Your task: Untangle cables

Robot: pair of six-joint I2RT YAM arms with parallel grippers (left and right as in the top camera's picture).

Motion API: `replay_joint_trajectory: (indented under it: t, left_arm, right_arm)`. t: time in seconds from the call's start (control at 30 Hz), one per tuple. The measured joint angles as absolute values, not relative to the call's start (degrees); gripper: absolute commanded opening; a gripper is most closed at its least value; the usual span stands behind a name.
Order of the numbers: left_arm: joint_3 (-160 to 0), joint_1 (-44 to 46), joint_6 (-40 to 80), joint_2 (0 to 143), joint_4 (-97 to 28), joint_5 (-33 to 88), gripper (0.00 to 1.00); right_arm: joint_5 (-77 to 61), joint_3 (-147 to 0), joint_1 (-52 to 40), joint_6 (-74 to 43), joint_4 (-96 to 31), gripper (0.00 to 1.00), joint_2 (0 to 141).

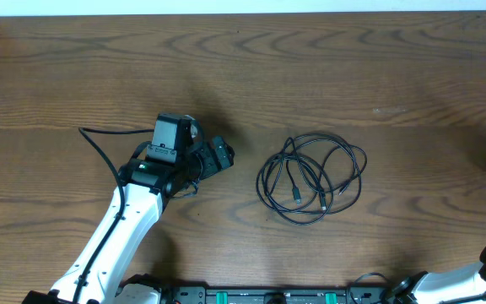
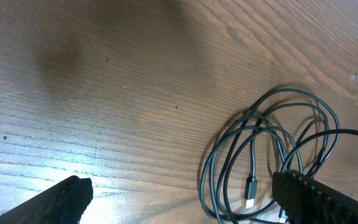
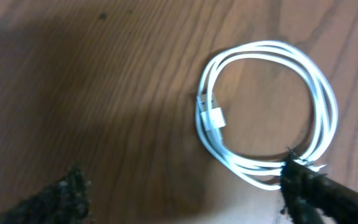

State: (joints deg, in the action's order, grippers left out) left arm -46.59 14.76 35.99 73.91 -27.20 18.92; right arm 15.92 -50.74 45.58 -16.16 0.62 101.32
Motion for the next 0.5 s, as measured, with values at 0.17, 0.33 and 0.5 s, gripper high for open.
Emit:
replay_joint_trajectory:
  t: [0.17,0.33,0.5]
  left_arm:
    - [-46.59,14.76,36.01,73.91,-27.20,18.92,0.99]
    - [-46.59,14.76,36.01,73.91,-27.20,18.94,0.99]
    - [-46.59,14.76,36.01,73.91,-27.20,18.94,0.99]
  right_arm:
    - [10.39,-50.74,45.52,-16.51,-0.43,0.99,99.96]
    - [4.97,-50.74,44.80,-17.82,-2.33,0.99,92.64]
    - [-3.38,-50.78,41.34,-20.05,-8.47,0.99,82.52]
